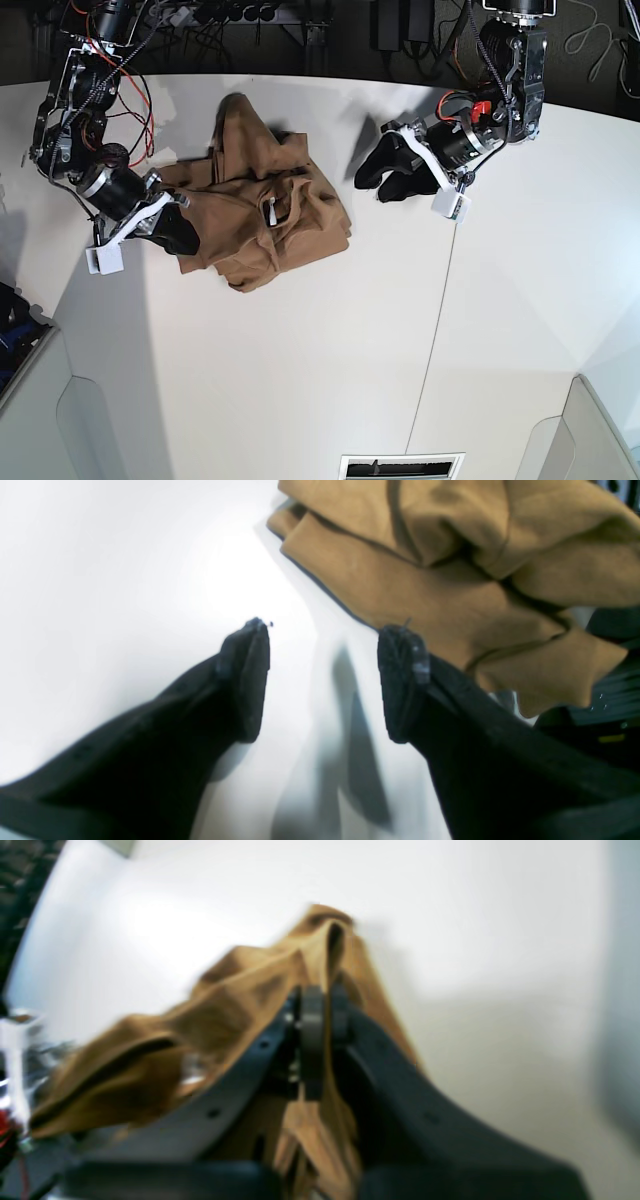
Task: Layout the t-shirt on the table in an organized manner, then fold the t-shirt properly
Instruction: 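Release the bundle and reposition both grippers at its sides, then grasp the tan bundle edges with both grippers and lift them inward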
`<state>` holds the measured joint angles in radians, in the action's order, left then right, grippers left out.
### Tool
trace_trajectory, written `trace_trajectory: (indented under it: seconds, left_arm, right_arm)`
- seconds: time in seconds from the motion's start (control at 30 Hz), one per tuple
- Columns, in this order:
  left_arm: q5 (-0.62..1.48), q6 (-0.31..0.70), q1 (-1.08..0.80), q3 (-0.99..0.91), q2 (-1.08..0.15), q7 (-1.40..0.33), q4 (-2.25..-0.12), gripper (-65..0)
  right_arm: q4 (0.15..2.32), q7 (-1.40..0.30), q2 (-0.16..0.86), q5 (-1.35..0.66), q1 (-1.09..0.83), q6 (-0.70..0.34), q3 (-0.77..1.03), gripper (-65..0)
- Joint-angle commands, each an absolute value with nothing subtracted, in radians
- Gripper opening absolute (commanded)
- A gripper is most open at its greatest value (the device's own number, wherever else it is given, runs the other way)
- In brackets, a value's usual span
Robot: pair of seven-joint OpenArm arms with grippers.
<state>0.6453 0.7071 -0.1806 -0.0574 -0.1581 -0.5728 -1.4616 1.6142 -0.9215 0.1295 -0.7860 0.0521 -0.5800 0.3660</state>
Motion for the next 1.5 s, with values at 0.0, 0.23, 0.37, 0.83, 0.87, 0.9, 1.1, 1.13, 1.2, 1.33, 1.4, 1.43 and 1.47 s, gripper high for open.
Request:
trace_trajectory:
  seconds: [0.0,0.23,0.37,0.83,0.87,0.9,1.1,1.13,1.2,1.33,1.4,1.43,1.47]
  left_arm:
    - [0.608,0.685,-0.168,-0.059,-0.166,-0.602,-1.451,-27.7]
    - [0.609,0.685,-0.094,-0.059,-0.166,-0.602,-1.299,-27.6]
    - [0.610,0.685,-0.049,-0.059,-0.166,-0.602,-1.220,-27.7]
    - [0.610,0.685,-0.028,-0.059,-0.171,-0.639,-1.209,-27.6]
    - [0.612,0.685,-0.028,-0.059,-0.176,-0.646,-1.209,-27.7]
    - [0.629,0.693,-0.029,-0.059,-0.185,-0.660,-1.210,-27.7]
    - [0.808,0.698,-0.105,-0.060,-0.251,-0.731,-1.362,-27.7]
    - [0.803,0.698,-0.121,-0.060,-0.256,-0.731,-1.388,-27.7]
    - [0.802,0.698,-0.142,-0.060,-0.261,-0.731,-1.414,-27.7]
    - [0.804,0.698,-0.171,-0.060,-0.260,-0.730,-1.414,-27.7]
    - [0.804,0.698,-0.185,-0.060,-0.260,-0.729,-1.414,-27.7]
    - [0.804,0.698,-0.189,-0.060,-0.260,-0.730,-1.414,-27.7]
    - [0.803,0.698,-0.192,-0.060,-0.260,-0.730,-1.414,-27.7]
  right_arm:
    - [1.655,-0.915,0.130,-0.819,0.057,-0.597,0.368,-65.0]
    - [1.829,-0.995,0.081,-0.910,-0.066,-0.615,0.336,-65.0]
    - [1.887,-0.999,0.075,-0.913,-0.153,-0.615,0.221,-65.0]
    - [1.957,-0.918,0.075,-0.815,-0.205,-0.606,0.023,-26.2]
    - [1.977,-0.912,0.075,-0.798,-0.205,-0.606,0.033,-26.2]
    - [1.997,-0.908,0.075,-0.778,-0.205,-0.604,0.047,-26.2]
    - [2.006,-0.863,0.075,-0.687,-0.206,-0.583,0.167,-26.2]
    - [1.992,-0.849,0.075,-0.688,-0.205,-0.583,0.178,-26.2]
    - [1.963,-0.810,0.074,-0.688,-0.205,-0.583,0.180,-26.2]
    - [1.874,-0.799,0.074,-0.677,-0.194,-0.583,0.116,-26.2]
    - [1.823,-0.781,0.074,-0.656,-0.189,-0.583,0.067,-26.3]
    - [1.802,-0.772,0.074,-0.654,-0.189,-0.583,0.044,-26.4]
    - [1.791,-0.757,0.072,-0.656,-0.189,-0.583,0.021,-26.4]
